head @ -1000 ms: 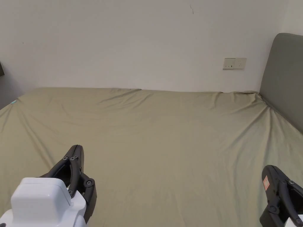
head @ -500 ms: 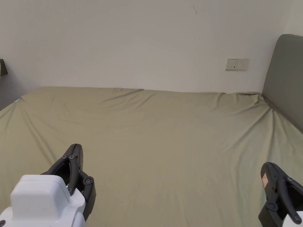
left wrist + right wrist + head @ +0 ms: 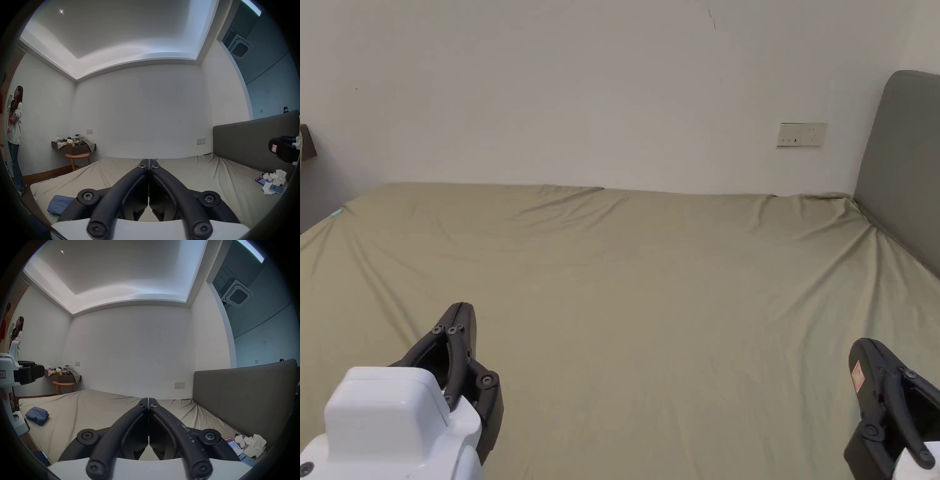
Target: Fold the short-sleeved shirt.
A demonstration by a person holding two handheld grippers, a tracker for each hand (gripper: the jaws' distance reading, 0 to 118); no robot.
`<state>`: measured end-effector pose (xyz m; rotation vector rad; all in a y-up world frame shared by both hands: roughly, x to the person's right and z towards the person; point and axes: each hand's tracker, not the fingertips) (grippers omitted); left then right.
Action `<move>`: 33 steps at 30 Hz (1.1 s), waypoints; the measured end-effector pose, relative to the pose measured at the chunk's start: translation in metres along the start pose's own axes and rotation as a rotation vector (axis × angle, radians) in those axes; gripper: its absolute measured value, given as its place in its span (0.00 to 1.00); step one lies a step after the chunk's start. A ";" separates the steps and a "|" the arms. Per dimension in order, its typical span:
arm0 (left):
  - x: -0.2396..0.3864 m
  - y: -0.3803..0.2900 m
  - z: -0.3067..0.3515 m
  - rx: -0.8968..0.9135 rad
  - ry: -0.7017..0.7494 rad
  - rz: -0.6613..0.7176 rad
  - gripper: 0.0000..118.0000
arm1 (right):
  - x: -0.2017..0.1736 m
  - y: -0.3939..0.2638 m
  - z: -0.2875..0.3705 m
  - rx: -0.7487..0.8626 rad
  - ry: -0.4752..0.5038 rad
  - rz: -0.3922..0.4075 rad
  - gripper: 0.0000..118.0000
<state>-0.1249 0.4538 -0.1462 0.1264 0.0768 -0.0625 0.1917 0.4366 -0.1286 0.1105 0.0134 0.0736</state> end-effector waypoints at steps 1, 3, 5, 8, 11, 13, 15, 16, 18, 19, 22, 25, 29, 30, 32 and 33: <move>0.000 0.000 0.000 0.000 -0.001 0.000 0.00 | 0.000 0.000 0.000 0.000 0.000 0.000 0.01; 0.000 0.000 0.000 -0.001 -0.003 0.001 0.00 | 0.000 0.000 0.000 0.001 0.001 0.000 0.01; 0.000 0.000 0.000 -0.001 -0.004 0.001 0.00 | -0.001 0.000 0.000 0.001 0.002 0.001 0.01; 0.000 0.000 0.000 -0.002 -0.003 -0.001 0.00 | -0.001 0.001 0.000 0.000 0.004 0.000 0.01; 0.000 -0.001 0.000 -0.003 -0.003 0.001 0.00 | -0.002 0.001 0.001 0.002 0.004 0.002 0.01; 0.000 0.000 0.000 -0.004 -0.002 -0.002 0.00 | -0.002 0.001 0.001 0.003 0.006 0.001 0.01; -0.001 -0.001 0.000 -0.005 -0.003 -0.002 0.00 | -0.002 0.001 0.001 0.001 0.006 0.002 0.01; -0.001 -0.001 0.000 -0.006 -0.003 -0.002 0.00 | -0.002 0.001 0.001 0.000 0.007 0.003 0.01; -0.001 -0.001 0.000 -0.007 -0.003 -0.002 0.00 | -0.002 0.001 0.001 -0.001 0.008 0.003 0.01; -0.001 -0.001 0.000 -0.007 -0.004 -0.002 0.00 | -0.003 0.001 0.001 -0.001 0.009 0.003 0.01; 0.000 -0.001 0.000 -0.006 -0.004 -0.002 0.00 | -0.003 0.001 0.001 -0.002 0.009 0.006 0.01; 0.000 -0.001 0.000 -0.005 -0.004 -0.003 0.00 | -0.003 0.001 0.001 -0.002 0.009 0.005 0.01; -0.001 -0.002 0.000 -0.007 -0.003 -0.002 0.00 | -0.003 0.002 0.001 -0.002 0.009 0.005 0.01; -0.001 -0.002 0.000 -0.008 -0.003 -0.002 0.00 | -0.003 0.002 0.001 -0.002 0.010 0.005 0.01; -0.001 -0.002 0.000 -0.009 -0.004 -0.002 0.00 | -0.003 0.001 0.001 -0.002 0.010 0.007 0.01; -0.001 -0.002 0.000 -0.009 -0.003 -0.002 0.00 | -0.003 0.001 0.001 -0.003 0.010 0.006 0.01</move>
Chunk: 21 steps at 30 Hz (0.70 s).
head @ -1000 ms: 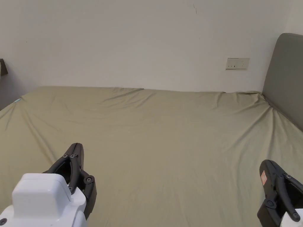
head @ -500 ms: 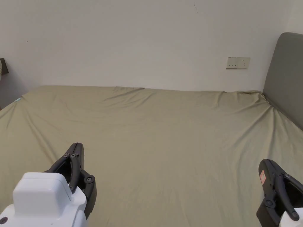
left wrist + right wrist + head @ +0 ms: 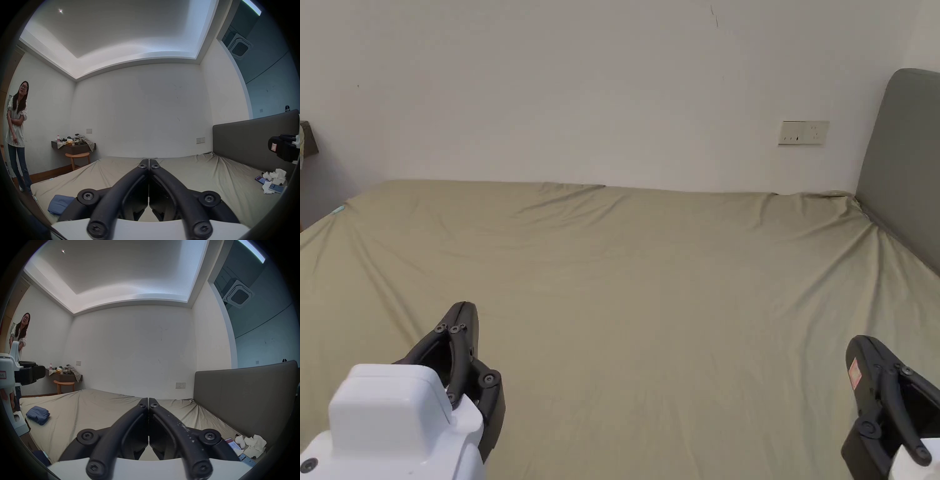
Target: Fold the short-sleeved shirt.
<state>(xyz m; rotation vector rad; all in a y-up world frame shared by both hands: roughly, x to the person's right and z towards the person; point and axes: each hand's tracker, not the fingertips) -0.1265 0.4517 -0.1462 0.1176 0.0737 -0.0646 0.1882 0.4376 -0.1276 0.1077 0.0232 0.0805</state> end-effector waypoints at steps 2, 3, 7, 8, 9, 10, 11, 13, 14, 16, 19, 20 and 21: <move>0.000 0.000 0.000 -0.001 0.000 0.000 0.00 | -0.001 0.000 0.000 0.000 0.000 0.000 0.01; -0.001 0.000 0.000 -0.001 0.000 0.000 0.00 | -0.001 0.000 0.000 -0.001 0.001 0.001 0.01; -0.001 0.000 0.001 0.009 0.009 0.008 0.15 | 0.000 0.001 0.000 0.000 0.000 -0.003 0.26; -0.001 0.000 0.001 0.013 0.010 0.011 0.31 | 0.001 0.001 0.000 0.003 0.003 -0.010 0.42; -0.002 0.000 0.001 0.016 0.006 0.019 0.50 | 0.001 0.001 0.000 0.007 0.000 -0.014 0.60; -0.004 0.000 0.001 0.011 0.000 0.031 0.72 | 0.001 0.001 -0.001 0.009 -0.005 -0.016 0.79; -0.004 0.000 0.001 0.011 -0.001 0.038 0.90 | 0.002 0.001 -0.001 0.011 -0.007 -0.018 0.93; -0.006 -0.001 0.001 0.012 0.014 0.047 1.00 | 0.002 0.001 -0.001 0.019 -0.016 -0.022 1.00; -0.006 -0.002 0.004 0.045 0.010 0.055 1.00 | 0.002 0.001 0.001 0.037 -0.001 -0.026 1.00; -0.008 -0.001 0.003 0.032 0.020 0.050 1.00 | 0.002 0.004 0.002 0.039 -0.027 -0.005 1.00; -0.009 -0.001 0.002 0.033 0.031 0.054 1.00 | 0.003 0.006 0.002 0.041 -0.033 -0.002 1.00; -0.009 -0.001 0.002 0.034 0.032 0.056 1.00 | 0.003 0.006 0.002 0.041 -0.034 -0.004 1.00; -0.009 -0.001 0.003 0.034 0.031 0.057 1.00 | 0.003 0.006 0.002 0.040 -0.036 -0.007 1.00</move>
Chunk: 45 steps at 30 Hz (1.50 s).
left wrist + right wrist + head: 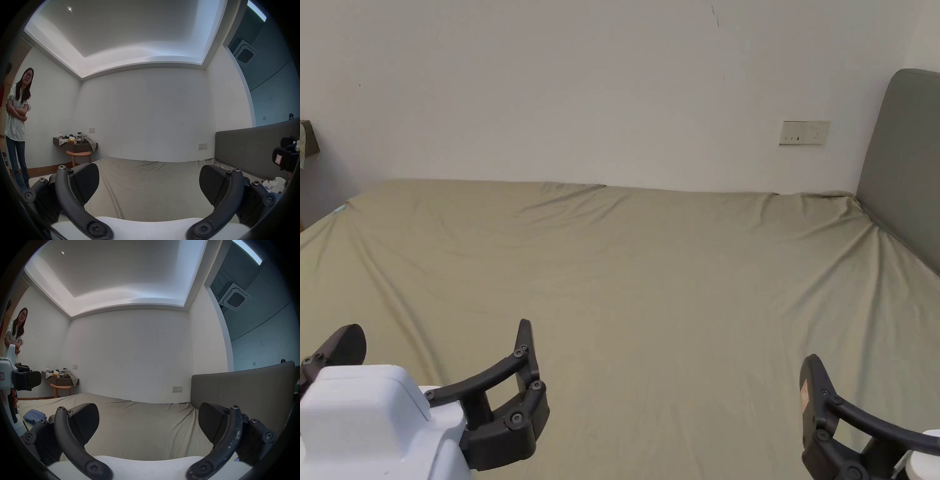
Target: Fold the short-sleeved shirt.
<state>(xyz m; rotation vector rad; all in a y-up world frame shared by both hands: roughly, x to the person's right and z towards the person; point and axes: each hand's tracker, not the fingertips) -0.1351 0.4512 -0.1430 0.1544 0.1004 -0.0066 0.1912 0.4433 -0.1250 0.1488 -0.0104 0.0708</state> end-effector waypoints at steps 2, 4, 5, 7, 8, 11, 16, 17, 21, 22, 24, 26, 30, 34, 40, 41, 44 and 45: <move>0.000 0.000 0.000 -0.001 -0.001 -0.003 1.00 | 0.000 0.000 0.000 -0.004 0.001 -0.002 1.00; 0.001 0.001 0.001 0.001 0.001 -0.008 1.00 | -0.001 0.000 0.000 -0.007 -0.001 0.003 1.00; 0.002 0.001 0.001 0.002 0.001 -0.009 1.00 | -0.001 0.000 0.000 -0.008 0.000 0.005 1.00; 0.002 0.001 0.001 0.003 0.000 -0.008 1.00 | -0.001 0.001 0.000 -0.007 0.001 0.006 1.00; 0.002 0.002 0.001 0.004 0.000 -0.008 1.00 | -0.001 0.001 0.000 -0.005 0.001 0.006 1.00; 0.002 0.001 0.001 0.003 0.000 -0.011 1.00 | -0.001 0.002 0.001 -0.003 -0.002 0.006 1.00; 0.002 0.002 0.002 0.005 -0.001 -0.010 1.00 | -0.001 0.002 0.001 -0.004 -0.004 0.004 1.00; 0.002 0.003 0.002 0.005 -0.001 -0.010 1.00 | -0.001 0.002 0.000 -0.004 -0.005 0.004 1.00; 0.002 0.003 0.002 0.005 -0.001 -0.012 1.00 | -0.002 0.002 0.000 -0.004 -0.005 0.007 1.00; 0.003 0.003 0.002 0.005 -0.001 -0.011 1.00 | -0.002 0.002 0.000 -0.004 -0.004 0.008 1.00; 0.002 0.003 0.002 0.005 -0.001 -0.012 1.00 | -0.002 0.002 0.000 -0.006 -0.003 0.007 1.00; 0.003 0.003 0.002 0.005 -0.001 -0.013 1.00 | -0.002 0.002 0.000 -0.004 -0.004 0.007 1.00; 0.003 0.003 0.002 0.007 -0.001 -0.013 1.00 | -0.002 0.001 0.000 -0.008 -0.003 0.009 1.00; 0.002 0.004 0.002 0.012 0.003 -0.015 1.00 | -0.003 0.000 0.000 -0.009 -0.003 0.006 1.00; 0.000 0.003 0.003 0.017 0.009 -0.016 1.00 | -0.002 0.001 0.000 -0.010 -0.005 -0.005 1.00; 0.000 0.003 0.003 0.018 0.010 -0.017 1.00 | -0.002 0.001 0.000 -0.008 -0.003 -0.006 1.00; 0.001 0.003 0.003 0.021 0.009 -0.026 1.00 | -0.003 0.001 0.001 -0.001 -0.003 -0.003 1.00; 0.001 0.003 0.004 0.021 0.008 -0.028 1.00 | -0.003 0.002 0.002 -0.001 -0.003 -0.003 1.00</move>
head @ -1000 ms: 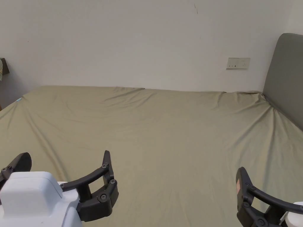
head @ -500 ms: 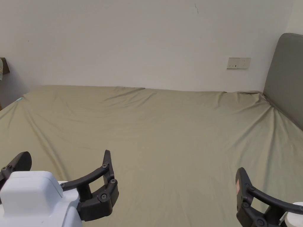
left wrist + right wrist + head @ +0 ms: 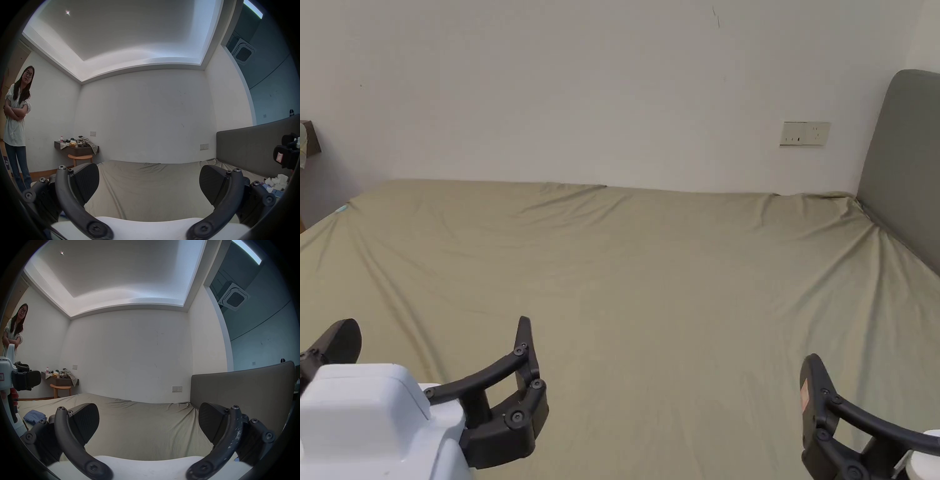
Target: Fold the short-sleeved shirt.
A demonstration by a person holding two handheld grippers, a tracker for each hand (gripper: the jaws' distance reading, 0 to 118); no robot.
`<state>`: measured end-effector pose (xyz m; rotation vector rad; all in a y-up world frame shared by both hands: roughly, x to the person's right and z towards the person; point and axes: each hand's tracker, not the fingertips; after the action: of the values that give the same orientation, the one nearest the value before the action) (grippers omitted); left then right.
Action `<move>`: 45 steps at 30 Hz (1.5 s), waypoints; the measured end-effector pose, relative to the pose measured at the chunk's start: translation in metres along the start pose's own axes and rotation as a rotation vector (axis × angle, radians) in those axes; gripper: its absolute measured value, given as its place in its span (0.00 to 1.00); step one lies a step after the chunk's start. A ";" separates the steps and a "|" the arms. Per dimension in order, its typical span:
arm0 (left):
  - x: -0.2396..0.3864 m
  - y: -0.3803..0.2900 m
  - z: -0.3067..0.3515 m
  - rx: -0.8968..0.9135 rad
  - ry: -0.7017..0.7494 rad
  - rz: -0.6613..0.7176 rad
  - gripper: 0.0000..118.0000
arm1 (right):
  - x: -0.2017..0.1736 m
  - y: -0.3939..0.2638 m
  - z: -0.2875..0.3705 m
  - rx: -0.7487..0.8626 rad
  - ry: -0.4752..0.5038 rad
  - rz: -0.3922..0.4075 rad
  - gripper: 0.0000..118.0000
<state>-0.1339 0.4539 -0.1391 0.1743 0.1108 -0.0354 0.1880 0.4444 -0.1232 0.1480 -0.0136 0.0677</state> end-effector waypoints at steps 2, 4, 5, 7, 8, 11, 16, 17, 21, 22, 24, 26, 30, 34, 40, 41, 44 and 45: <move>0.001 0.000 0.000 0.003 0.003 -0.001 1.00 | 0.000 0.000 0.000 -0.002 -0.001 0.003 1.00; 0.001 0.000 0.000 0.003 0.001 -0.003 1.00 | -0.001 0.000 -0.001 -0.010 -0.006 0.012 1.00; 0.001 0.000 0.000 0.003 0.000 -0.004 1.00 | -0.001 0.000 -0.001 -0.011 -0.007 0.017 1.00; 0.001 0.000 0.001 0.007 -0.006 -0.005 1.00 | -0.001 -0.001 -0.001 -0.007 -0.006 0.027 1.00; 0.001 0.000 0.001 0.009 -0.006 -0.004 1.00 | -0.001 -0.001 -0.001 -0.004 -0.006 0.031 1.00; 0.000 0.000 0.001 0.012 -0.010 0.004 1.00 | -0.002 -0.001 -0.001 0.007 -0.004 0.041 1.00; 0.003 -0.002 0.001 0.001 -0.039 -0.024 1.00 | -0.004 0.000 -0.001 0.021 0.001 0.056 1.00; 0.005 -0.002 0.001 0.003 -0.039 -0.029 1.00 | -0.004 0.000 -0.001 0.022 0.003 0.054 1.00; 0.006 0.001 0.000 -0.005 -0.049 -0.013 1.00 | -0.004 -0.001 -0.003 0.020 0.002 0.051 1.00; 0.005 0.001 -0.001 -0.005 -0.047 -0.006 1.00 | -0.005 -0.002 -0.003 0.019 -0.003 0.054 1.00; 0.005 0.001 -0.001 -0.007 -0.044 -0.007 1.00 | -0.005 -0.002 -0.003 0.018 -0.006 0.061 1.00; 0.005 0.001 -0.002 -0.011 -0.038 -0.020 1.00 | -0.004 -0.002 -0.003 0.017 -0.001 0.059 1.00; 0.005 0.000 -0.002 -0.008 -0.032 -0.024 1.00 | -0.004 -0.002 -0.004 0.013 0.010 0.052 1.00; 0.006 0.000 -0.002 -0.007 -0.031 -0.029 1.00 | -0.005 -0.003 -0.004 0.009 0.014 0.059 1.00; 0.006 0.000 -0.002 -0.010 -0.028 -0.038 1.00 | -0.006 -0.003 -0.005 0.006 0.017 0.058 1.00; 0.006 0.000 -0.002 -0.009 -0.027 -0.038 1.00 | -0.006 -0.003 -0.005 0.006 0.017 0.059 1.00; 0.006 0.000 -0.002 -0.009 -0.027 -0.041 1.00 | -0.006 -0.002 -0.006 -0.005 0.021 0.061 1.00; 0.006 0.000 -0.002 -0.008 -0.028 -0.041 1.00 | -0.006 -0.002 -0.006 -0.012 0.021 0.061 1.00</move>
<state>-0.1284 0.4539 -0.1421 0.1640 0.0869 -0.0783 0.1823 0.4426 -0.1296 0.1346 0.0020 0.1305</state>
